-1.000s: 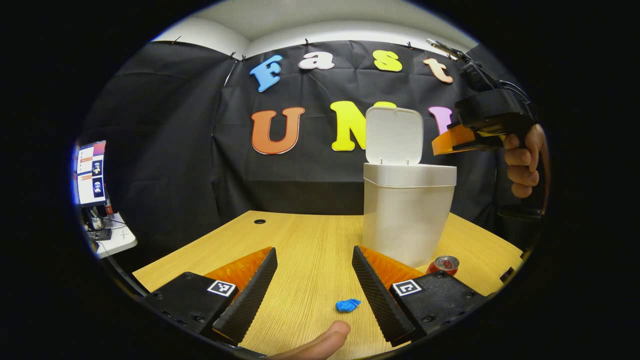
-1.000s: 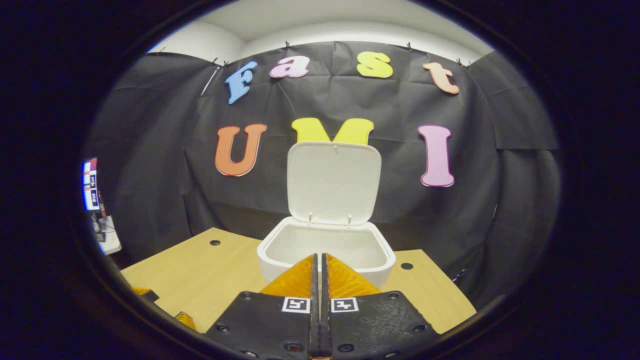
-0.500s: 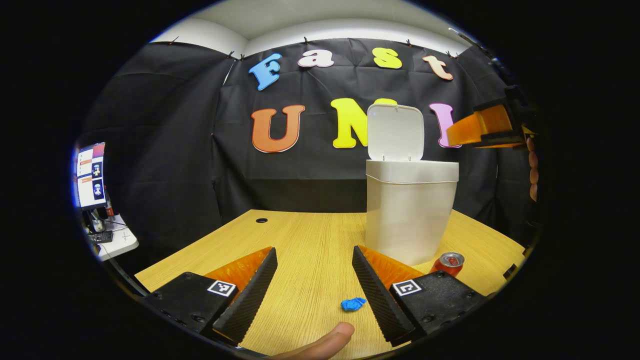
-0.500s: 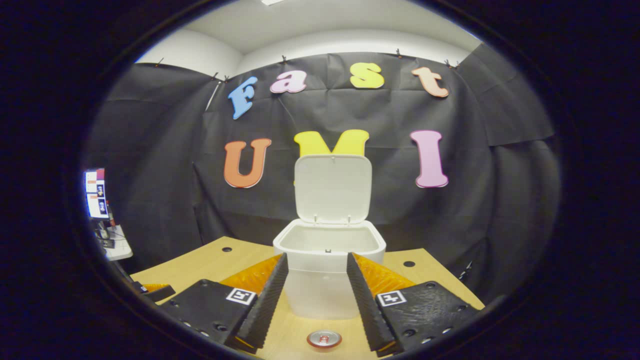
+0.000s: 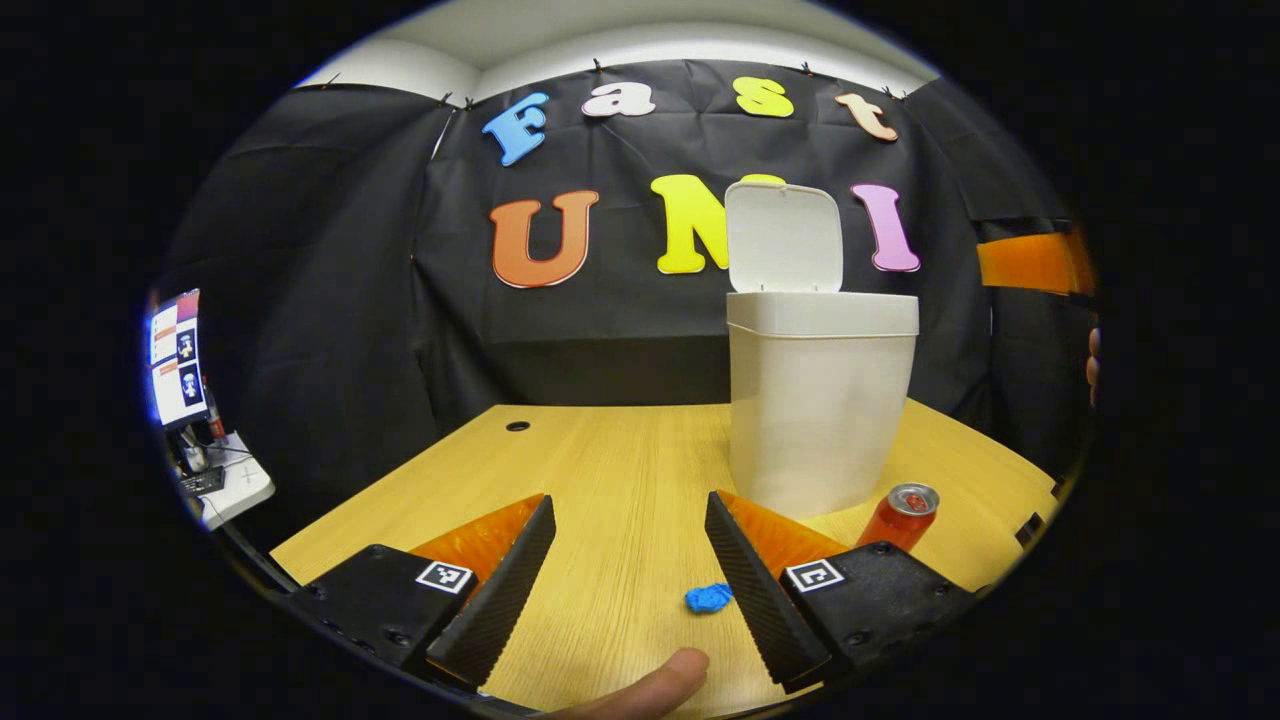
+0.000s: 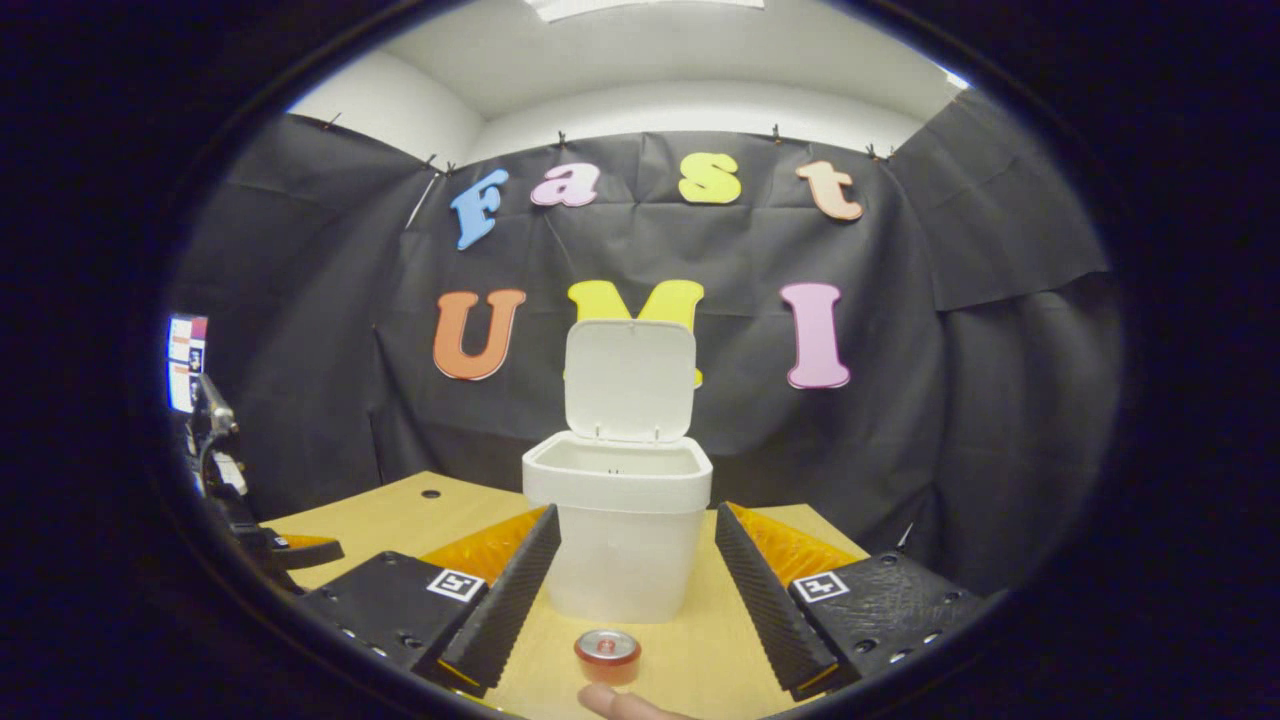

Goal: Press the lid of the desktop garbage bin to open it, pick up the crumpled paper on the desktop and throw it into the bin, then pick up the pop can on the desktop and drop it into the bin, and finally close the garbage bin lid.

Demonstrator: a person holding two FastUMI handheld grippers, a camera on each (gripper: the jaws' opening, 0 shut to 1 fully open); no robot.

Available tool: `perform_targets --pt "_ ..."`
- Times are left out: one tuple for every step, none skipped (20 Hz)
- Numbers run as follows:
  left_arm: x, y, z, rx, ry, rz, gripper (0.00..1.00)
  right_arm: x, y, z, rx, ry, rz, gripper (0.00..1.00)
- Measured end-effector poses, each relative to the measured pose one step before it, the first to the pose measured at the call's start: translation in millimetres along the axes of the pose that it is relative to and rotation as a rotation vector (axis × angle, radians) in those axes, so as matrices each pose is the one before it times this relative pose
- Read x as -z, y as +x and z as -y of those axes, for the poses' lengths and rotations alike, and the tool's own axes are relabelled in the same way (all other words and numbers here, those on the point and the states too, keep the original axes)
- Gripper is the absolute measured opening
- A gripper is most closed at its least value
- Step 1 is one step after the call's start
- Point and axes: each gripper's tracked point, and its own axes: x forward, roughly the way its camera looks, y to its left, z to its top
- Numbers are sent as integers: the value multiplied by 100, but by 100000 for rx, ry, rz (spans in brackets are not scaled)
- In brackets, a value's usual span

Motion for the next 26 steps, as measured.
perform_targets --pt "671 554 501 1942 -1589 -2866 98 476 -659 49 -512 -217 898 97" --pt "447 802 1189 3094 -748 -3069 98 691 -629 -116 -388 -6 502 98" --pt "533 450 774 3139 607 -2512 98 764 -525 31 -384 6 64 96" --pt "591 185 -167 365 995 -2032 98 777 -325 132 243 958 14 96" --pt "613 350 -345 -1052 -45 -2588 98 658 -201 2 -143 1399 -242 96" --pt "668 456 -290 -47 -1449 -2627 98 801 -71 -189 -806 851 -545 96" --pt "1005 573 86 1072 -2002 -3829 98 702 -87 -117 -622 382 -537 96" --pt "1220 651 598 1463 -762 -4230 98 672 -153 10 -419 397 -120 96" --pt "1134 701 490 1614 361 -4147 98 369 -24 60 248 1199 938 96" --pt "989 679 269 1376 852 -3672 98 365 68 33 186 1258 901 98" --pt "801 648 363 1015 132 -2689 98 598 168 -161 -200 1085 -182 98" --pt "438 529 248 599 -309 -1710 97 1109 230 -364 -655 474 -1381 95" --pt "224 350 165 -36 174 -839 97 1107 134 -385 -1003 -254 -2148 95" --pt "272 76 1 406 815 -376 96 1445 149 -363 -925 -1013 -2641 95" --pt "259 126 -69 240 1564 -951 95 1378 149 -113 -344 -2063 -3168 95" --pt "37 -12 -470 -1011 1653 -703 93 1301 281 167 546 -1819 -2723 95" --pt "-61 -70 -490 -979 795 -56 90 1057 158 221 713 -1418 -2217 96" --pt "159 -19 169 -218 -414 -165 87 1170 237 109 619 -637 -2221 96" --pt "69 -21 213 682 -1212 -556 86 1224 276 -129 -70 -419 -2587 96" --pt "-116 -105 87 1000 -782 -347 84 1387 449 -458 -530 -959 -3154 98" --pt "-141 -112 -21 768 -100 -227 84 1044 324 -308 -300 -1126 -2954 98" --pt "186 -10 -281 469 348 -420 81 912 440 -185 -143 -902 -2731 96" --pt "122 85 -156 15 508 -391 79 629 214 -213 -661 -156 -2134 96" --pt "134 -51 -169 -498 733 -586 75 616 316 -183 -812 479 -1802 96" --pt "111 45 -13 -266 670 -759 74 392 129 -139 -705 573 -1380 95" --pt "111 -61 -44 475 143 -924 72 304 333 35 -32 518 -883 94"
